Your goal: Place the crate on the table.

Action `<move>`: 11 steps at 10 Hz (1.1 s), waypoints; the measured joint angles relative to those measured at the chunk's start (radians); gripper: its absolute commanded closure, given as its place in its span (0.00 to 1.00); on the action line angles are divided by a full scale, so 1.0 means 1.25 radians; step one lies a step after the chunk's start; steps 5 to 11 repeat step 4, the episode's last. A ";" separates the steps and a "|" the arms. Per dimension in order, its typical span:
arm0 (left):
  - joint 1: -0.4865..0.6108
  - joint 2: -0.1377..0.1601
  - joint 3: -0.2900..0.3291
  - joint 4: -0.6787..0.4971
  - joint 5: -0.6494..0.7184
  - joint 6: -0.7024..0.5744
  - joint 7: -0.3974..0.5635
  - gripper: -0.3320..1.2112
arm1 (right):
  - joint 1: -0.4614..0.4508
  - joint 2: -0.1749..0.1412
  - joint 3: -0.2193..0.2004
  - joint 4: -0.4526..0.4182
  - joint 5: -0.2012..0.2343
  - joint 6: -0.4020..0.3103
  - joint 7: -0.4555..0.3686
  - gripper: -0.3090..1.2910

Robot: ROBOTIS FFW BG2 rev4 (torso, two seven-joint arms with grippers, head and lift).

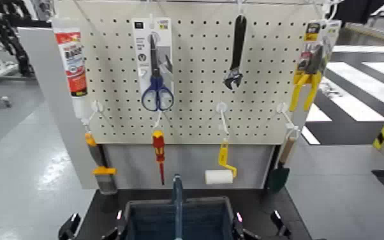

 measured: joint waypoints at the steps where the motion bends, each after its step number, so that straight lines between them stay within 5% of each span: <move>1: 0.000 0.002 -0.002 0.000 0.000 -0.001 -0.001 0.35 | 0.000 0.000 0.000 0.000 0.000 0.001 0.000 0.28; 11: -0.002 0.005 -0.003 0.004 0.002 -0.001 -0.003 0.35 | -0.002 0.000 0.000 0.001 0.001 0.002 0.000 0.28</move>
